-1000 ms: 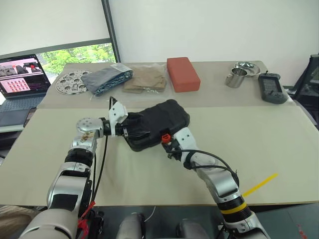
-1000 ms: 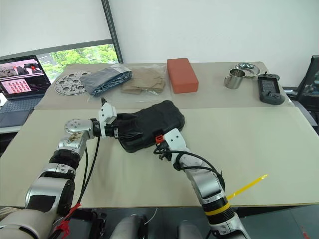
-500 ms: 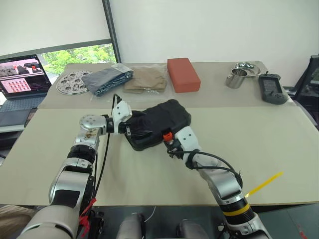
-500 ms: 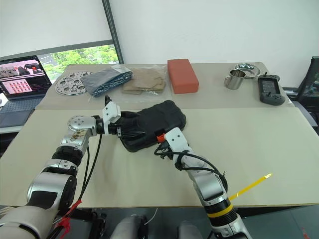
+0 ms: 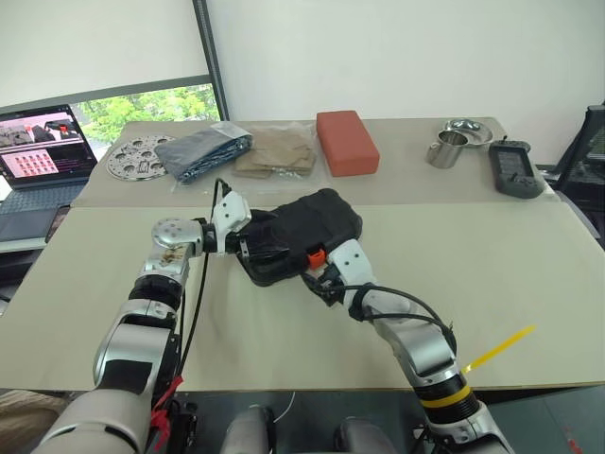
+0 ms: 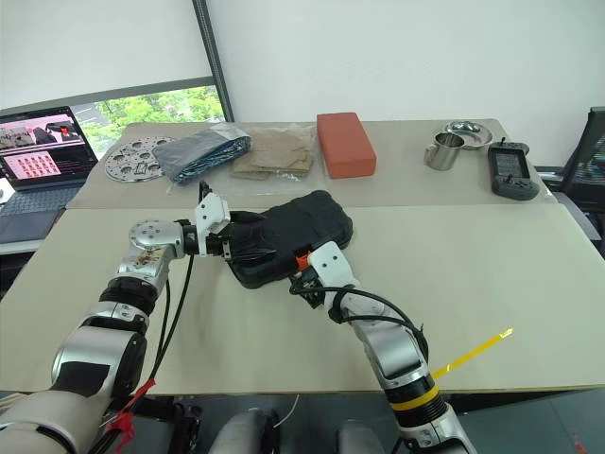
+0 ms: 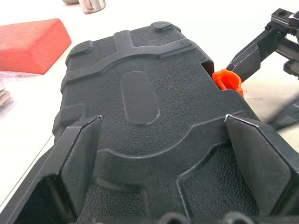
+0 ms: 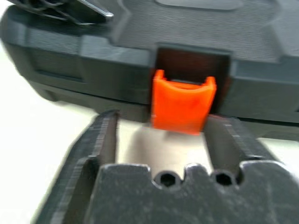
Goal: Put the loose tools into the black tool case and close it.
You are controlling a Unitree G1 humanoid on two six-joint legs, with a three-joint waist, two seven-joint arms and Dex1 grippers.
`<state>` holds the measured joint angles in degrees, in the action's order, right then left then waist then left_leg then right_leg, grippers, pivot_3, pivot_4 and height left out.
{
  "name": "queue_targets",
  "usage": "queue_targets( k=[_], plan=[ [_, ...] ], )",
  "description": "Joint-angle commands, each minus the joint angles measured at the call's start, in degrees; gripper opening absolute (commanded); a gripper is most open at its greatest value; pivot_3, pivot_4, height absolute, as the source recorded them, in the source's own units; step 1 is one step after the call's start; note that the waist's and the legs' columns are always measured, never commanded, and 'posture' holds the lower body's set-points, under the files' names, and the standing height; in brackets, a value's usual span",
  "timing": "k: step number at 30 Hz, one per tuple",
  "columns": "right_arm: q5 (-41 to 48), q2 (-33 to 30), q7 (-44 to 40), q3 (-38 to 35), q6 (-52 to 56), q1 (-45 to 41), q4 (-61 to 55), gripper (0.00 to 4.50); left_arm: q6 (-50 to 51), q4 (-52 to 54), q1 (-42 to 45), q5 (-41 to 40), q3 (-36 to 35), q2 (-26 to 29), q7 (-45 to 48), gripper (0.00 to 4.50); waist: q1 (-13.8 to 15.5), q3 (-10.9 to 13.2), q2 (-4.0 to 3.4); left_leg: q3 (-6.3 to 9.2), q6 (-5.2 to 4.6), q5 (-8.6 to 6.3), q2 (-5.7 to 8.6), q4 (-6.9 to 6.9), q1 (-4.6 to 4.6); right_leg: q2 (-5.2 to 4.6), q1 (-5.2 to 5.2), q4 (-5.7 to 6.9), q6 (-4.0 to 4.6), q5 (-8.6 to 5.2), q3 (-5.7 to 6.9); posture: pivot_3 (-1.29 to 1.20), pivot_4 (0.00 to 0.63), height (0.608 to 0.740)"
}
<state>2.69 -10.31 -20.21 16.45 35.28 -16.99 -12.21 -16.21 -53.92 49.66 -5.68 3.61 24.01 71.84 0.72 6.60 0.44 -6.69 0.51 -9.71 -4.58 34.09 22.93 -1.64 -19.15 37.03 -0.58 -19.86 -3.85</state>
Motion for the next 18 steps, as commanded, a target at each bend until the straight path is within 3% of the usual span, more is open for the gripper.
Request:
queue_targets(
  k=[1,6,9,16,18],
  plan=[
    [1.1,-0.5,-0.1,-2.5,0.0,0.2,-5.2,3.45,0.6,-2.4,-1.3,4.3,3.8,-1.2,-0.3,4.50,0.0,0.0,-0.01,0.02,0.00,0.00,0.00,0.00,0.00,0.00,0.00,0.00,0.00,0.00,0.00,0.00,0.150,0.740],
    [1.4,-1.4,0.3,-3.3,2.0,2.2,-8.0,3.45,0.5,-2.8,-1.0,4.3,3.8,-1.1,-0.5,4.50,0.0,-0.2,0.05,0.07,0.00,0.00,0.00,-0.01,0.00,0.00,0.00,-0.01,0.00,0.00,0.00,0.00,0.150,0.740],
    [1.3,-1.6,0.6,-3.4,2.6,2.8,-8.6,2.74,0.4,-3.1,-0.8,4.4,3.8,-1.2,-0.6,4.50,0.0,-0.2,0.06,0.07,0.00,0.00,0.00,-0.01,0.00,0.00,0.00,-0.03,0.00,0.00,0.00,0.00,0.150,0.740],
    [1.2,-1.4,0.8,-3.2,2.3,2.2,-8.0,0.30,0.3,-3.2,-0.8,4.4,3.7,-1.3,-0.7,4.50,0.0,-0.2,0.07,0.11,-0.01,-0.01,0.01,-0.01,0.00,0.00,-0.01,-0.03,0.00,0.00,0.00,0.00,0.150,0.740],
    [1.2,-1.3,0.8,-3.2,2.3,1.8,-7.8,0.03,0.3,-3.2,-0.8,4.4,3.7,-1.3,-0.6,4.50,0.0,-0.2,0.07,0.12,-0.01,0.00,0.01,-0.01,0.00,0.00,-0.01,-0.03,0.00,0.00,0.00,0.00,0.150,0.740]
  ],
)
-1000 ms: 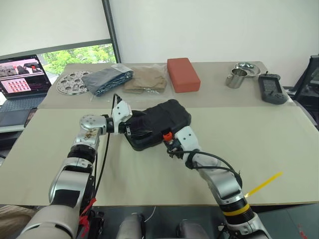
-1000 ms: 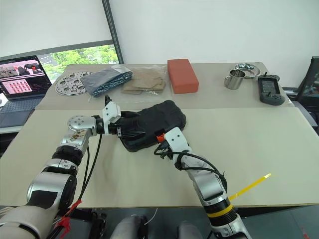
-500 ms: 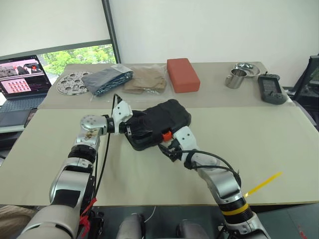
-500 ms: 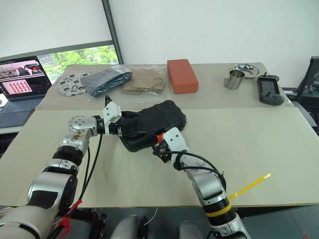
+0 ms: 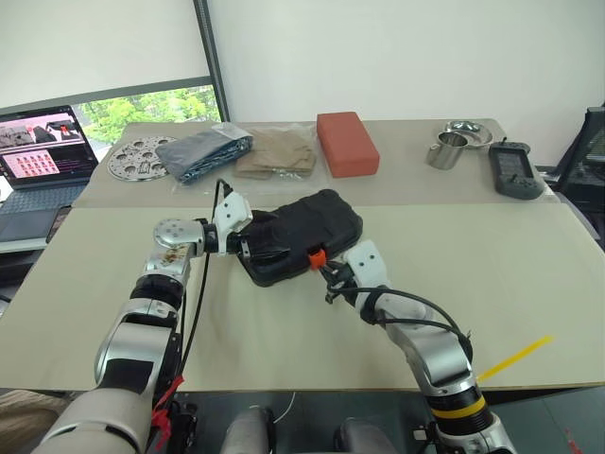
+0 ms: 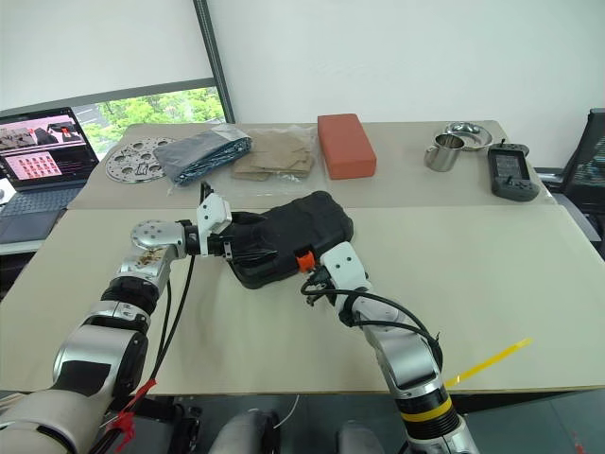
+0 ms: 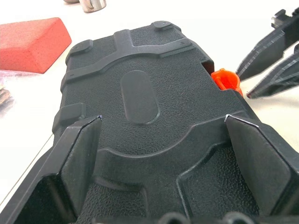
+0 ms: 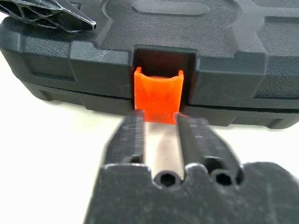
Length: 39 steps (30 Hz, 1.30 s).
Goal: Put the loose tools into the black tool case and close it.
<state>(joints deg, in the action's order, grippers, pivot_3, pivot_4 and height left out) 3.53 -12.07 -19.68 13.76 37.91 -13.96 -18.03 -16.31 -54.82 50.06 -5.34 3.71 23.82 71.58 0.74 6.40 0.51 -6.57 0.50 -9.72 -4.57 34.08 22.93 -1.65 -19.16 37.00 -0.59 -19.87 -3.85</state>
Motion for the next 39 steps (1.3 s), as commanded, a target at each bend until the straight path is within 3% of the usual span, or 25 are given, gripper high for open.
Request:
queue_targets(
  k=[1,39],
  plan=[
    [0.3,0.5,0.2,-0.5,-0.4,-1.4,-1.8,0.03,0.5,-2.3,-1.2,4.1,3.6,-1.1,-0.4,4.50,0.0,0.0,0.00,0.01,0.00,0.00,0.00,0.00,0.00,0.00,0.00,0.00,0.00,0.00,0.00,0.00,0.150,0.740],
    [-2.2,5.0,-0.1,1.3,-5.7,-8.6,9.7,0.03,0.8,-2.7,-1.5,4.3,3.2,-1.5,-0.3,4.50,-2.3,-0.1,0.12,0.10,0.00,0.00,-0.16,-0.15,-0.10,0.22,-0.08,0.06,0.00,0.00,-0.14,0.00,0.150,0.740]
  ],
)
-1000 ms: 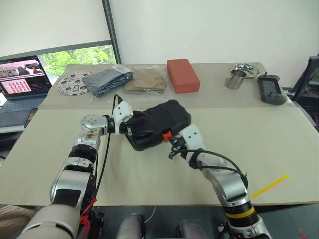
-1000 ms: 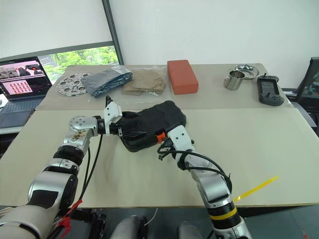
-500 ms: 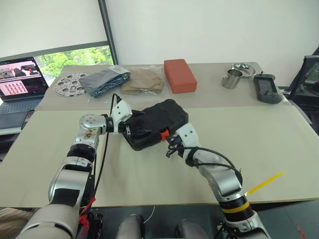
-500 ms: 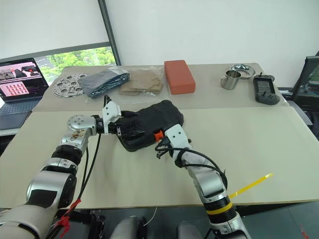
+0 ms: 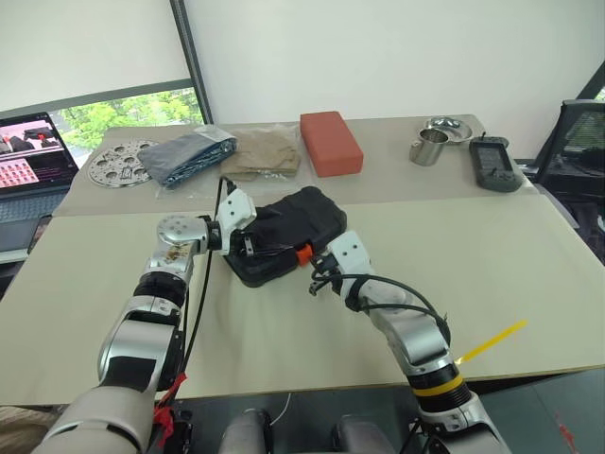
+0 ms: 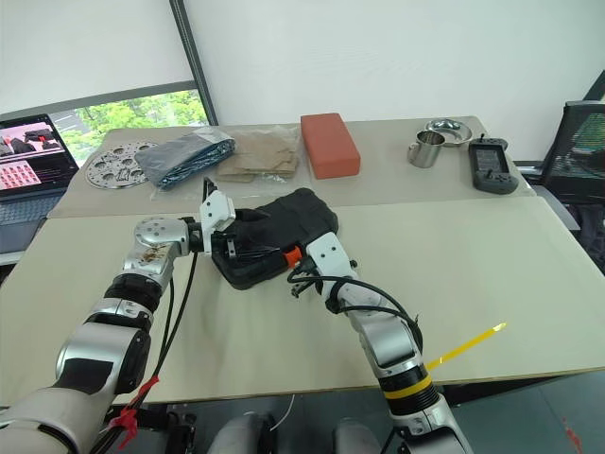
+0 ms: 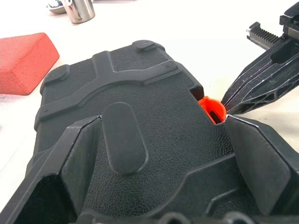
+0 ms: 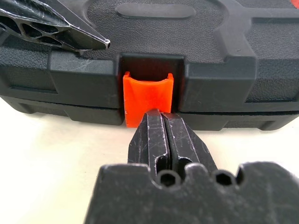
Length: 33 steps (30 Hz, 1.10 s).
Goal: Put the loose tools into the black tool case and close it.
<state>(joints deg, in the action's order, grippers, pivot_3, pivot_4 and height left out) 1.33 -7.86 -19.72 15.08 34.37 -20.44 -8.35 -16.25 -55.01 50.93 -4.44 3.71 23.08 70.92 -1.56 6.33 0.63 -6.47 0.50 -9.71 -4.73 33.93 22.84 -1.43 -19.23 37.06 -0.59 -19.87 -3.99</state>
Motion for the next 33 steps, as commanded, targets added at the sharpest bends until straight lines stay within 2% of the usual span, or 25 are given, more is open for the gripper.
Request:
queue_targets(
  k=[1,8,21,28,33],
  plan=[
    [0.0,0.8,-0.2,0.0,-2.2,-2.3,0.4,0.03,0.7,-2.6,-2.4,3.4,3.2,-0.7,0.3,4.50,-0.1,0.0,0.00,0.00,0.00,0.00,0.00,0.00,0.00,0.00,0.00,0.00,0.00,0.00,0.00,0.00,0.150,0.740],
    [0.3,1.4,-1.9,1.4,-1.9,-3.0,2.4,0.03,0.7,-2.7,-2.5,3.3,3.3,-0.7,0.1,4.50,-1.0,0.0,-0.02,0.01,0.00,0.00,-0.04,-0.04,-0.03,0.05,-0.02,0.00,0.00,0.00,-0.02,0.00,0.150,0.740],
    [-0.4,0.9,-3.0,1.4,-5.0,-4.6,7.7,0.03,0.7,-2.7,-2.7,3.1,3.1,-0.3,-0.4,4.50,-0.9,0.0,-0.02,0.00,0.00,0.00,-0.04,-0.06,-0.03,0.04,-0.03,0.00,0.00,0.00,-0.05,0.00,0.150,0.740],
    [0.5,-6.2,-7.1,0.4,-2.1,-0.7,2.7,0.03,1.6,-1.2,-2.5,0.5,0.2,1.4,-0.8,4.50,-0.9,0.0,0.00,0.00,0.00,0.00,-0.02,-0.07,-0.01,0.02,-0.04,-0.01,0.00,0.00,-0.05,0.00,0.150,0.740],
    [2.0,-12.1,-10.4,-2.1,-1.2,3.6,-1.7,0.03,6.1,6.1,-3.6,-5.5,-4.8,4.3,0.4,4.50,-1.3,0.1,0.12,0.00,0.00,0.00,-0.10,-0.13,-0.01,0.10,-0.10,-0.02,-0.03,-0.02,-0.13,0.00,0.150,0.740]
  ],
)
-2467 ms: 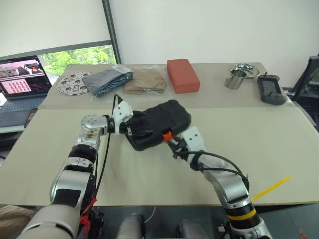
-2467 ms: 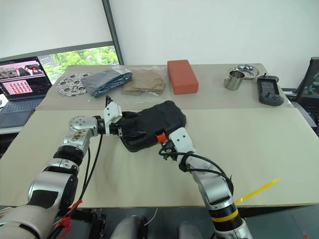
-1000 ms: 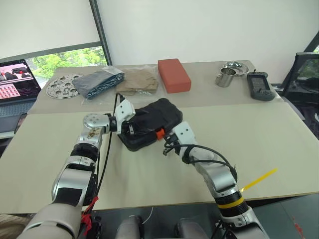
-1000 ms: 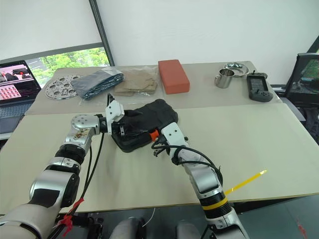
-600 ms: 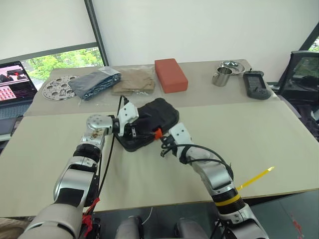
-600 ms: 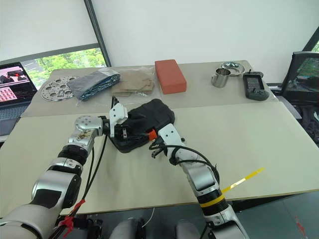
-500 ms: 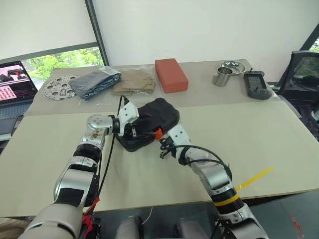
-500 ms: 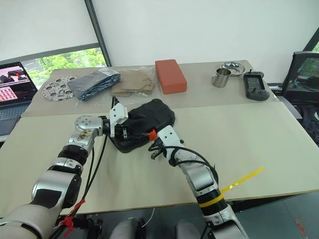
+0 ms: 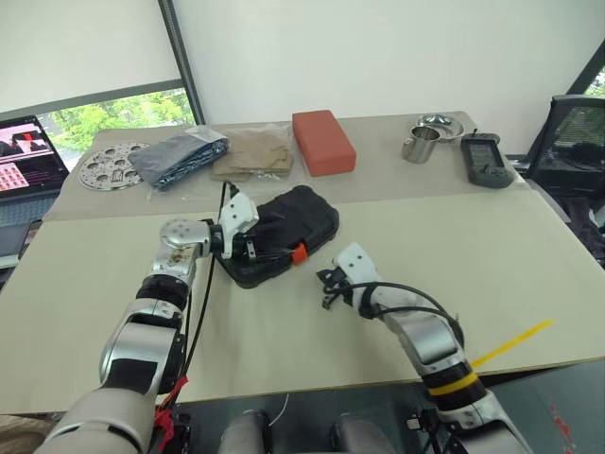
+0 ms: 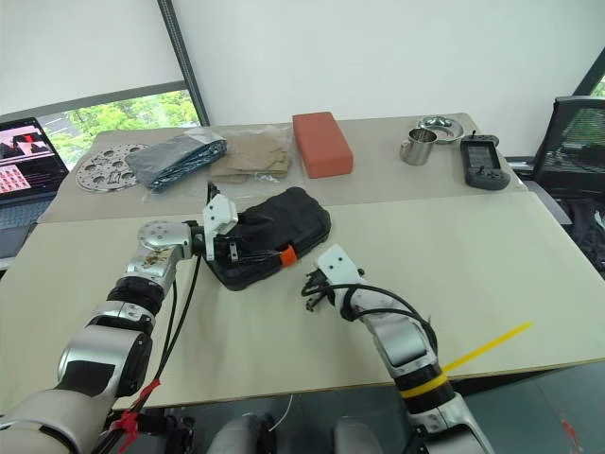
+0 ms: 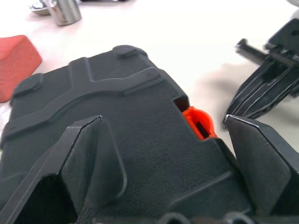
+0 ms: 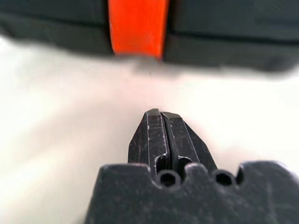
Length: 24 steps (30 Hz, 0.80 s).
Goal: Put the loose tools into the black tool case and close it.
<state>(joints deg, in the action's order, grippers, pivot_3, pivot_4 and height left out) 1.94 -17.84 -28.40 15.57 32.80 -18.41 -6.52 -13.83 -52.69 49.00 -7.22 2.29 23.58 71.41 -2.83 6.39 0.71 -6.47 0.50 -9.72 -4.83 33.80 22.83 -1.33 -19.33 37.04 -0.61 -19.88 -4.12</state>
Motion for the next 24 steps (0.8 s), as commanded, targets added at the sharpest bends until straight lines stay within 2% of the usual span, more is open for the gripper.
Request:
queue_targets(
  k=[1,8,12,15,19,21,24],
  plan=[
    [2.2,-3.0,-2.6,-3.5,-0.3,2.3,-4.7,0.03,5.7,6.8,-2.5,-4.5,-4.8,4.9,0.1,4.50,-0.1,0.1,0.07,0.00,0.00,0.00,-0.02,-0.02,0.01,0.03,-0.03,0.00,-0.02,-0.01,0.00,0.00,0.150,0.740],
    [7.9,-5.4,-7.6,-11.2,-11.1,5.8,-6.5,0.03,20.4,28.0,-13.4,-12.1,-12.1,9.7,-6.9,4.50,0.8,0.1,0.09,-0.03,0.05,0.03,0.01,-0.06,0.73,-0.04,-0.69,-0.01,0.03,0.02,-0.02,0.00,0.150,0.740],
    [14.8,-10.5,-17.4,-17.8,-17.7,9.4,-3.1,0.03,29.4,44.6,-28.6,-15.9,-18.0,12.1,-13.1,4.50,1.1,0.1,0.06,-0.12,0.02,0.00,0.02,-0.07,0.68,-0.21,-0.59,-0.16,0.02,0.01,-0.08,0.00,0.150,0.740],
    [18.4,-14.1,-23.7,-21.4,-20.4,10.1,1.2,0.83,31.9,52.1,-38.9,-16.5,-21.2,12.3,-17.2,4.50,1.3,0.2,0.09,-0.13,0.02,-0.03,0.01,-0.09,0.67,-0.25,-0.55,-0.29,0.02,0.01,-0.07,0.00,0.150,0.740],
    [21.2,-17.2,-30.6,-24.9,-24.5,9.3,7.8,2.25,28.6,56.8,-51.0,-13.1,-23.1,10.7,-22.7,4.50,1.3,0.3,0.07,-0.10,0.02,-0.04,-0.04,-0.21,0.24,-0.24,-0.27,-0.30,0.07,0.03,-0.06,0.00,0.150,0.740],
    [21.7,-18.3,-33.2,-25.5,-26.4,8.6,11.2,2.93,27.8,57.9,-54.3,-12.9,-23.0,9.8,-24.1,4.50,1.4,0.4,0.15,-0.10,0.03,-0.04,0.02,-0.38,-0.20,-0.39,0.12,-0.36,0.17,-0.02,-0.07,0.00,0.150,0.740],
    [21.3,-19.0,-35.3,-26.0,-29.0,7.0,16.1,4.02,25.4,57.4,-57.1,-12.3,-22.4,9.1,-24.9,4.50,1.7,0.5,0.31,-0.11,0.03,-0.04,0.09,-0.54,-0.31,-0.88,0.16,-0.37,0.24,-0.05,0.02,0.00,0.150,0.740]
  ],
)
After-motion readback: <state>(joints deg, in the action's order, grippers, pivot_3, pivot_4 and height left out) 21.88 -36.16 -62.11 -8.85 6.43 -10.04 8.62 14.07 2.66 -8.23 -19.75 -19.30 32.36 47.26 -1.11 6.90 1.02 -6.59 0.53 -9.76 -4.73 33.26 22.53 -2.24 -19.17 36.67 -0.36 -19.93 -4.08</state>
